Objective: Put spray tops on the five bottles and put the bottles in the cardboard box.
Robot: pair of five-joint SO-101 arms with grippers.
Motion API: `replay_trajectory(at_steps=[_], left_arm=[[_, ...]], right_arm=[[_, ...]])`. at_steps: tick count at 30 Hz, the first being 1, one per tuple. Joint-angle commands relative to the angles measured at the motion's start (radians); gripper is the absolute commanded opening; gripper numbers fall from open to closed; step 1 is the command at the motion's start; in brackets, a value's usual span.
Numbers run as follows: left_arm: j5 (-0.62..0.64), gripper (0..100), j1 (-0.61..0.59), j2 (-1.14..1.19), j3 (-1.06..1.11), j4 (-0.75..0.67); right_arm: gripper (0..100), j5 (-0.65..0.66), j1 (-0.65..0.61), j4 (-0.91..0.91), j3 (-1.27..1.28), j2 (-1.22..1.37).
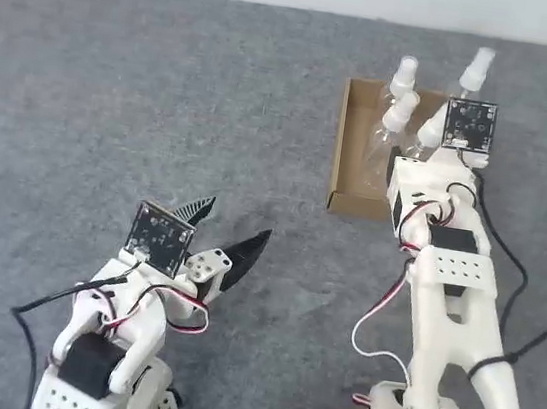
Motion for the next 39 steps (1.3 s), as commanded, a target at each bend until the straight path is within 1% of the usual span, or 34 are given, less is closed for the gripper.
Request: replay_trajectory(at_steps=[1,4,6,26,28,31,34,39], left_arm=[[-0.006,28,-0.003,-0.011,-0.012,-0.005],[-0.006,28,-0.003,-0.011,-0.012,-0.005],[-0.006,28,-0.003,-0.011,-0.012,-0.005],[-0.006,28,-0.003,-0.011,-0.012,-0.005],[-0.006,28,-0.003,-0.011,-0.012,-0.005],[-0.006,28,-0.003,-0.011,-0.012,-0.005],[-0.006,28,-0.003,-0.011,-0.012,-0.005],[-0.006,28,-0.003,-0.011,-0.012,-0.005]], right_arm=[[0.6,-0.014,0.012,-0.067,0.023,-0.012],[0.6,-0.012,0.015,-0.143,0.081,-0.012],[0.6,-0.012,0.016,-0.16,0.101,-0.012],[0.8,-0.003,0.015,-0.156,0.137,-0.01],[3.2,-0.003,0.015,-0.156,0.14,-0.01],[11.3,-0.003,0.015,-0.154,0.14,-0.01],[17.1,-0.003,0.01,-0.154,0.141,-0.012],[18.4,-0.003,0.007,-0.154,0.141,-0.012]])
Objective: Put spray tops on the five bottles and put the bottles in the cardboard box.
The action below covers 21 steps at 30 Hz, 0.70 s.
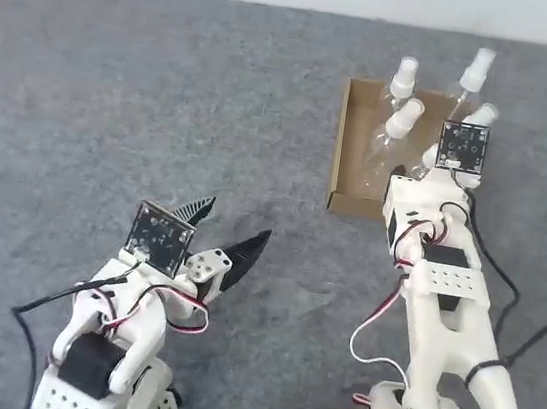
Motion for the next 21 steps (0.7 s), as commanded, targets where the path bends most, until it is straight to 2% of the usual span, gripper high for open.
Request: replay_trajectory(at_steps=[1,12,21], left_arm=[[-0.006,28,-0.003,-0.011,-0.012,-0.005],[-0.006,28,-0.003,-0.011,-0.012,-0.005],[-0.006,28,-0.003,-0.011,-0.012,-0.005]], right_arm=[[18.4,-0.002,0.002,-0.016,-0.006,-0.012],[18.6,-0.002,0.002,-0.016,-0.009,-0.022],[30.0,-0.002,0.001,-0.016,-0.012,-0.024]])
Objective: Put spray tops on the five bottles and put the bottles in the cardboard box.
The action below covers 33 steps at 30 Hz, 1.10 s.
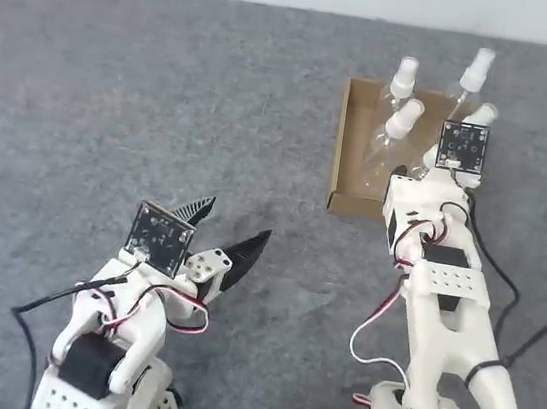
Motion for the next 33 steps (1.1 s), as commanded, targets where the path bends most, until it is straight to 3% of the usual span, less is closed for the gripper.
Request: replay_trajectory(at_steps=[1,26,33], left_arm=[[-0.006,28,-0.003,-0.011,-0.012,-0.005],[-0.006,28,-0.003,-0.011,-0.01,-0.005],[-0.006,28,-0.003,-0.011,-0.01,-0.005]], right_arm=[[30.0,-0.002,0.001,-0.016,-0.012,-0.024],[30.1,-0.002,0.01,0.114,-0.203,-0.025],[30.2,-0.002,0.004,0.321,-0.397,-0.025]])
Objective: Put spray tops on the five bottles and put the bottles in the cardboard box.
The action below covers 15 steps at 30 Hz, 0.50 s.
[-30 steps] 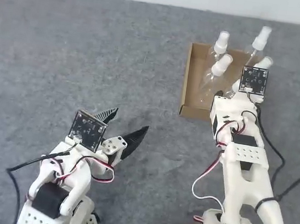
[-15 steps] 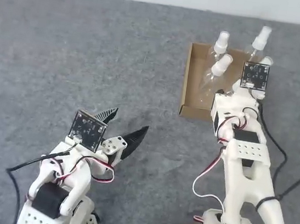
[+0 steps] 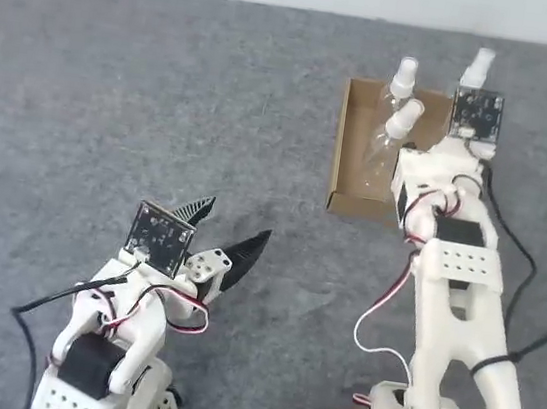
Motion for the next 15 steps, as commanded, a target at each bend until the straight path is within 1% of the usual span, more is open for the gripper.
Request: replay_trajectory(at_steps=[1,7,12,15], left_arm=[[-0.006,28,-0.003,-0.011,-0.01,-0.005],[-0.008,28,-0.003,-0.011,-0.01,-0.005],[-0.008,28,-0.005,-0.011,-0.01,-0.005],[-0.008,28,-0.005,-0.011,-0.01,-0.005]], right_arm=[[30.2,-0.002,0.005,0.116,-0.184,-0.025],[30.1,-0.002,0.005,0.254,-0.315,-0.081],[30.0,-0.002,0.002,0.381,-0.318,-0.202],[30.0,-0.002,0.002,0.44,-0.273,-0.271]])
